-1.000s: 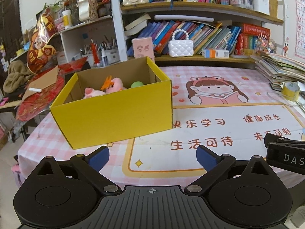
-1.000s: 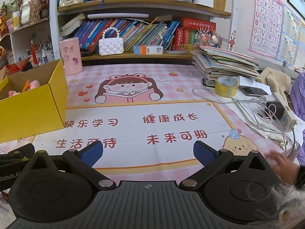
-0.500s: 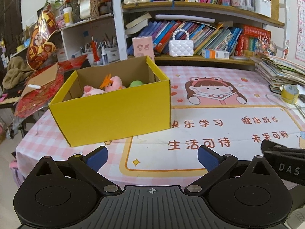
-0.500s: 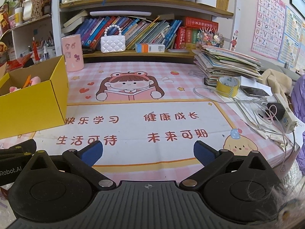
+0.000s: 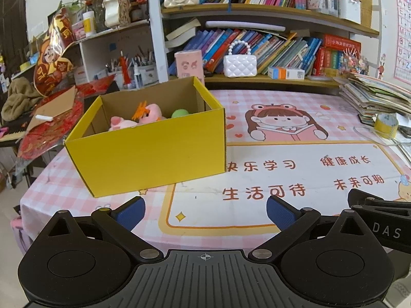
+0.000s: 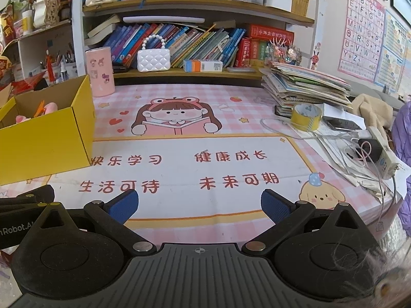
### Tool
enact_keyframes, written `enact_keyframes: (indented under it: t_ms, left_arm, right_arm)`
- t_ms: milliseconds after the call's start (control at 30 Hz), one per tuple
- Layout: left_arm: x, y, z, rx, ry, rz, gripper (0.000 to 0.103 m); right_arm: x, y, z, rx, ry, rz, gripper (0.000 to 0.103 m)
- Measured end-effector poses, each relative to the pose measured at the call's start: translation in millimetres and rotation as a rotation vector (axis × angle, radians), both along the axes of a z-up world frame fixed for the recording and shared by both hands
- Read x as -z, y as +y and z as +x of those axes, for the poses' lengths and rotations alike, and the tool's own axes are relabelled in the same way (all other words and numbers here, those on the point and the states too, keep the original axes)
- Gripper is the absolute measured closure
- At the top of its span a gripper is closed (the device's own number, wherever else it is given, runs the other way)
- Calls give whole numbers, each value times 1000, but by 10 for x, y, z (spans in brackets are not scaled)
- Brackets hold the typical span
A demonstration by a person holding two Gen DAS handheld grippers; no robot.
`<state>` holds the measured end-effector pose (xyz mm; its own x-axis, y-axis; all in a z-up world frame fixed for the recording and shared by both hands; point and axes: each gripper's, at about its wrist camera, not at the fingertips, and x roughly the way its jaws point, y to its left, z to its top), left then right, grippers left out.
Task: Organize objects
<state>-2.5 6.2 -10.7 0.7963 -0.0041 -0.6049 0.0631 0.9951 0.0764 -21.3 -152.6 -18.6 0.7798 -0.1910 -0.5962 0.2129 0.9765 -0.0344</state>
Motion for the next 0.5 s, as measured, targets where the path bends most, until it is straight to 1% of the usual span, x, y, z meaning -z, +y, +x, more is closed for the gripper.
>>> enact_keyframes:
  t_ms: [133, 500]
  left_arm:
    - [10, 28, -3, -3, 16, -24, 1]
    - [-10, 28, -36, 7, 10, -37, 1]
  right_arm:
    - [-5, 8, -14, -1, -1, -7, 1]
    - [-14, -3, -28, -8, -2, -9, 1]
